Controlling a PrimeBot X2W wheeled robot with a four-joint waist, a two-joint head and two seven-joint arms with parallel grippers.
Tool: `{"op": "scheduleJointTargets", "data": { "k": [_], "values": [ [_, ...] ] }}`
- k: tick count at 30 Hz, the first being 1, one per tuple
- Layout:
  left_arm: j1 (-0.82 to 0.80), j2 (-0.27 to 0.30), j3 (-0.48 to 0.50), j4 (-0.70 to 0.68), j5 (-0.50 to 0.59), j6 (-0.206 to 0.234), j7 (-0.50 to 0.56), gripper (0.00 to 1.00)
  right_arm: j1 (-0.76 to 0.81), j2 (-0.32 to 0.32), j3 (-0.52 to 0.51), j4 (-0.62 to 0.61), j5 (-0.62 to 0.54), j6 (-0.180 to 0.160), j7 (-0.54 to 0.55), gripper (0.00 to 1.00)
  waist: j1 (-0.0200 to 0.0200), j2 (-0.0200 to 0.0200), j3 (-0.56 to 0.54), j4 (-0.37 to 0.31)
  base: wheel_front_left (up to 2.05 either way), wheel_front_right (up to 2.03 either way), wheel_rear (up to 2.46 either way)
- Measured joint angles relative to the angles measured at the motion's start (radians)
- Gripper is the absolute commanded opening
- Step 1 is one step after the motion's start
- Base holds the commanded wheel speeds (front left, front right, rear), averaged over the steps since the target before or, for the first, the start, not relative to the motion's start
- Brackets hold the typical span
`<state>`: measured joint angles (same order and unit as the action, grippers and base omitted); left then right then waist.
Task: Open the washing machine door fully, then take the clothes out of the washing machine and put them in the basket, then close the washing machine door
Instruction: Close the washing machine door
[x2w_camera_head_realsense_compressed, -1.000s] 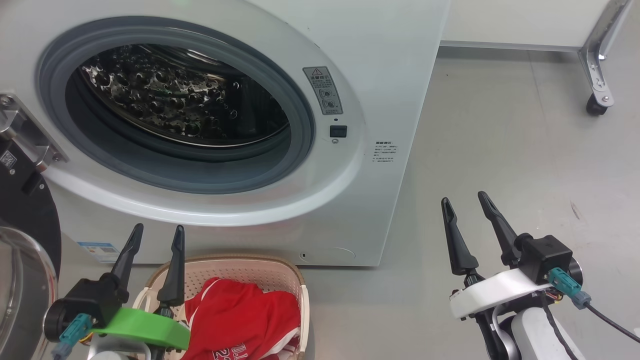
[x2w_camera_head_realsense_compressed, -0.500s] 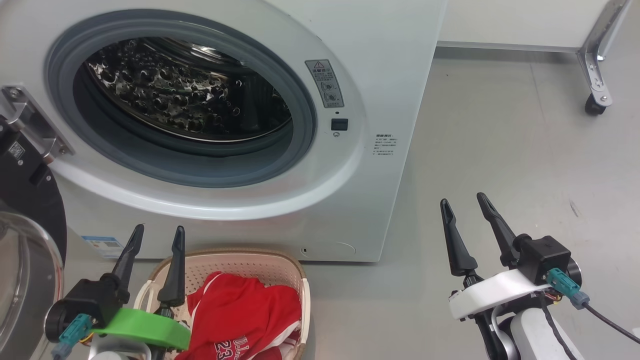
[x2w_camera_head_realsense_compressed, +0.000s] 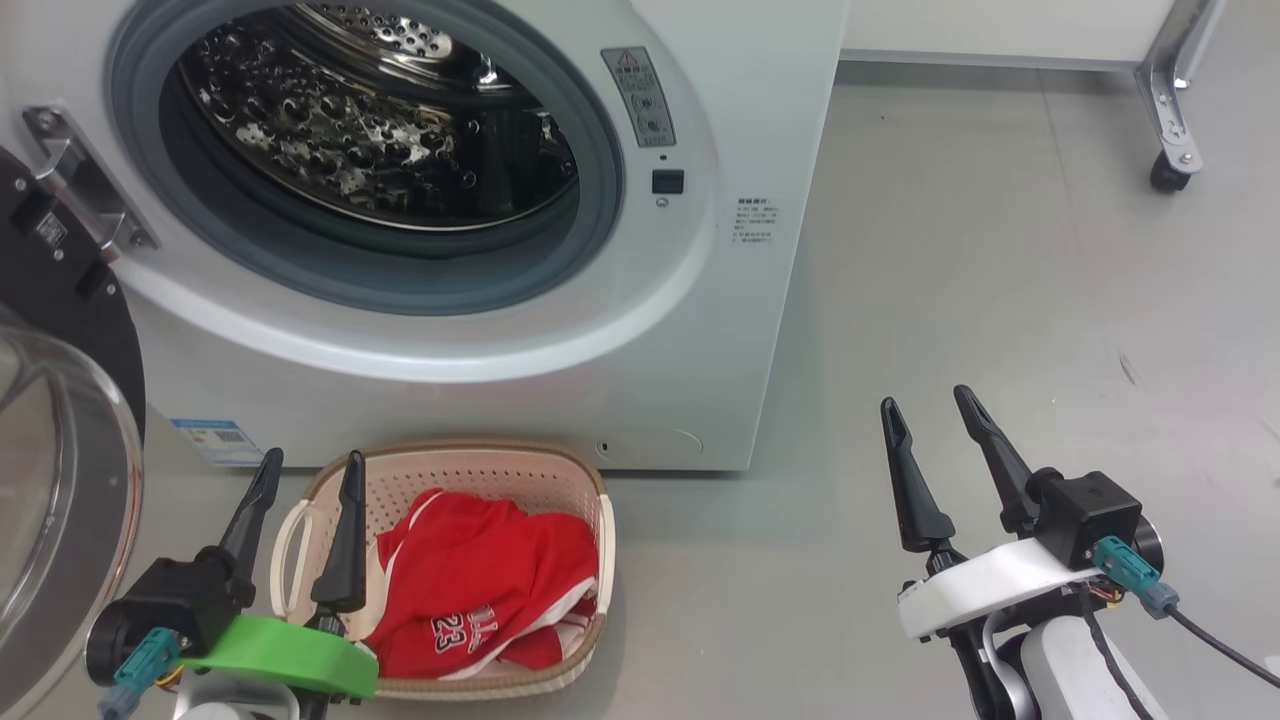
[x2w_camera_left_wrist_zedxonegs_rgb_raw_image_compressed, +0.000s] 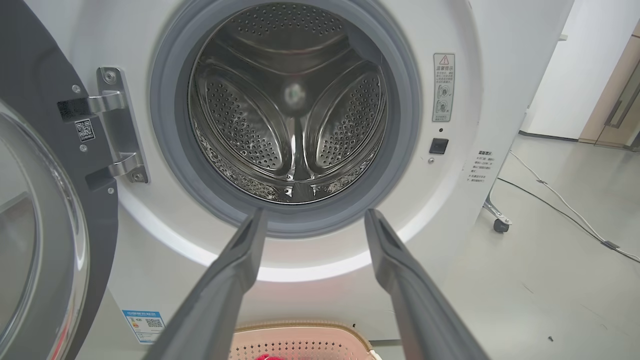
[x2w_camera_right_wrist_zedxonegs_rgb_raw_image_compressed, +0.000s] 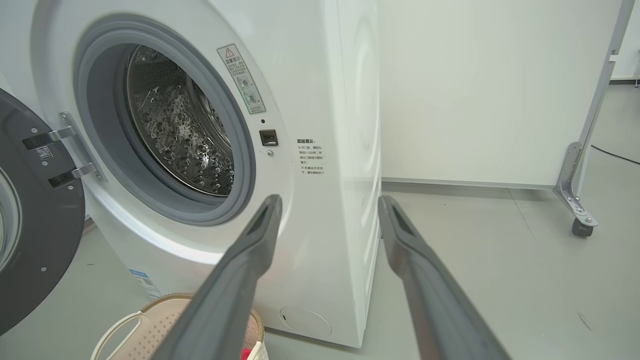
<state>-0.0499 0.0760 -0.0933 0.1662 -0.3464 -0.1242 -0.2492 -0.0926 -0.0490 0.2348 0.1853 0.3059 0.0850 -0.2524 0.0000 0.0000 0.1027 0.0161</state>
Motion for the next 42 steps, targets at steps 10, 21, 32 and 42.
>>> {"op": "scheduleJointTargets", "data": {
  "k": [10, 21, 32, 42],
  "values": [
    [0.0, 0.0, 0.0, -0.003, -0.003, 0.0, 0.0, 1.0, 0.0, 0.0, -0.001, -0.001, 0.0, -0.001, 0.0, 1.0, 0.0, 0.0, 0.01, 0.0, -1.66, 1.66, 0.0],
    [0.0, -0.002, 0.023, -0.022, 0.002, 0.0, 0.0, 1.0, 0.0, 0.0, -0.001, -0.001, 0.002, -0.001, 0.0, 1.0, 0.0, 0.0, 0.019, 0.003, -1.75, 1.75, 0.0],
    [0.0, -0.011, -0.002, -0.019, -0.077, 0.0, 0.0, 1.0, 0.0, 0.0, 0.001, -0.001, 0.002, -0.001, 0.0, 1.0, 0.0, 0.0, 0.027, 0.004, -1.33, 1.33, 0.0],
    [0.0, -0.003, -0.002, -0.021, -0.077, 0.0, 0.0, 1.0, -0.001, 0.0, 0.002, -0.001, 0.002, -0.001, 0.0, 1.0, 0.0, 0.0, 0.033, 0.007, -0.86, 0.86, 0.0]
  ]
}}
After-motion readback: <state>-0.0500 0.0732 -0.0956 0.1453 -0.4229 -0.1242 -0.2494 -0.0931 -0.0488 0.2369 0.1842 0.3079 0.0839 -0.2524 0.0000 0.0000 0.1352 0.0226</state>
